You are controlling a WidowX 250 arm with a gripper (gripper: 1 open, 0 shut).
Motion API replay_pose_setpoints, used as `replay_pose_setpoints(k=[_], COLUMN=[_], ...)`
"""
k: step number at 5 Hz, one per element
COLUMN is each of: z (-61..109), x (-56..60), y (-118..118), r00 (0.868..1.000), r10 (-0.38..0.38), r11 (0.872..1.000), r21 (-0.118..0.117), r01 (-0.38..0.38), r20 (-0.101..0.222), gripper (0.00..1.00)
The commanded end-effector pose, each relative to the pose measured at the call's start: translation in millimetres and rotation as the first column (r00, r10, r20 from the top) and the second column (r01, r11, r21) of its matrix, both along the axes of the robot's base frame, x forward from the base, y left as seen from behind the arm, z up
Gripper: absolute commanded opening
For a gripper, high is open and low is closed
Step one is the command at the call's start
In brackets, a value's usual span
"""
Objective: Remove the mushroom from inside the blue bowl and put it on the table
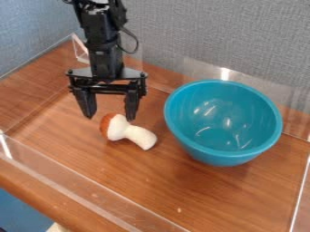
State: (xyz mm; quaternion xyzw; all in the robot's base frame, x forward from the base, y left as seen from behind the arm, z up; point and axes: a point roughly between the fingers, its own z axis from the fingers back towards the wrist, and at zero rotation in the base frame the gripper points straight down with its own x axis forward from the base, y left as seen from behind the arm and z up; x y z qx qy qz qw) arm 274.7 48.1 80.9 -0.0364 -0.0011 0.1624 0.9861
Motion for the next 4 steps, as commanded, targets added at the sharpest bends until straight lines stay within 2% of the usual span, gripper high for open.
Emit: replay_pose_setpoints(k=[1,3,4], z=[32.0,77.3,54.5], x=[6.2,20.2,24.8], y=[-0.7,-18.1,-26.4], r00=[0.995,0.993,0.989], r10=[-0.055,-0.064,-0.139], r11=[0.998,0.998,0.99], r21=[0.021,0.032,0.033], r01=[0.053,0.061,0.138], r20=[0.088,0.101,0.055], gripper=[1.0,1.0,1.0])
